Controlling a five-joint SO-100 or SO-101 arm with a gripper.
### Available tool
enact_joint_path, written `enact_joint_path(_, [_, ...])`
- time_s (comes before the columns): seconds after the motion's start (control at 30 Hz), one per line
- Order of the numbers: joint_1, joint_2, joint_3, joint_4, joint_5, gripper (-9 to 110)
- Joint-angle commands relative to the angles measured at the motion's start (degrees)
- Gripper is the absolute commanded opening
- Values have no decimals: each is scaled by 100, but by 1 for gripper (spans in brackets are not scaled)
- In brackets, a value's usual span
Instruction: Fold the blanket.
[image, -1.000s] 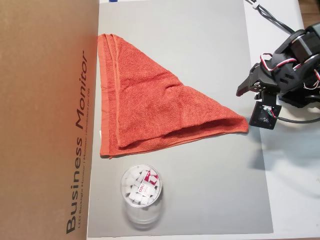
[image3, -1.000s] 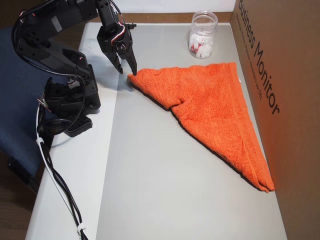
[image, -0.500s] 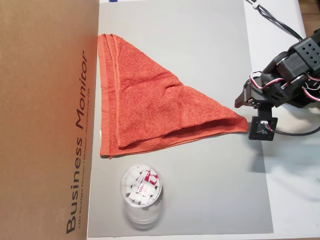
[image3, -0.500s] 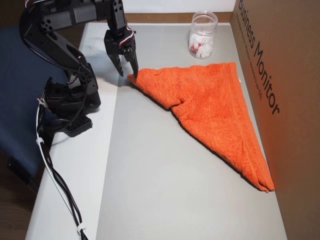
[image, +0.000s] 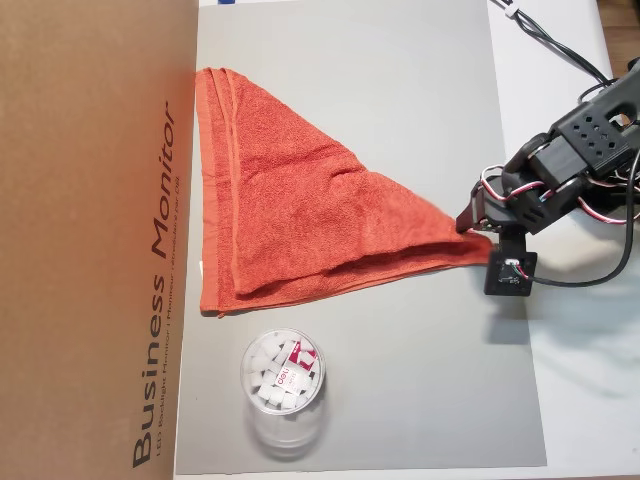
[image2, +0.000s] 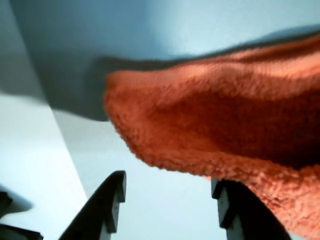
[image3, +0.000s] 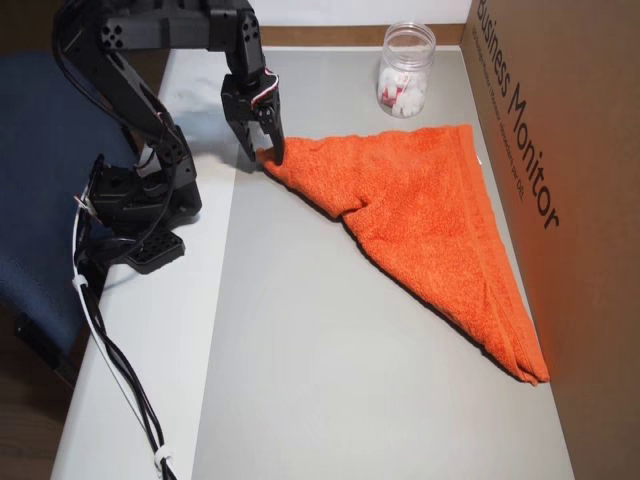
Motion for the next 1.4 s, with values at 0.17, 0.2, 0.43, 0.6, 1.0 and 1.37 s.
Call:
enact_joint_path(0.17, [-299,-369,-9,-220,53,17])
enact_joint_path(0.2, [-299,-422,-9,-220,35,17])
enact_joint_path(0.43, [-308,-615,-9,-220,53,17])
enact_joint_path(0.6, [-475,-703,-9,-562,0,17])
enact_joint_path(1.0, [-791,-615,149,-721,-18,17])
enact_joint_path(1.37, [-791,-606,220,-642,-18,17])
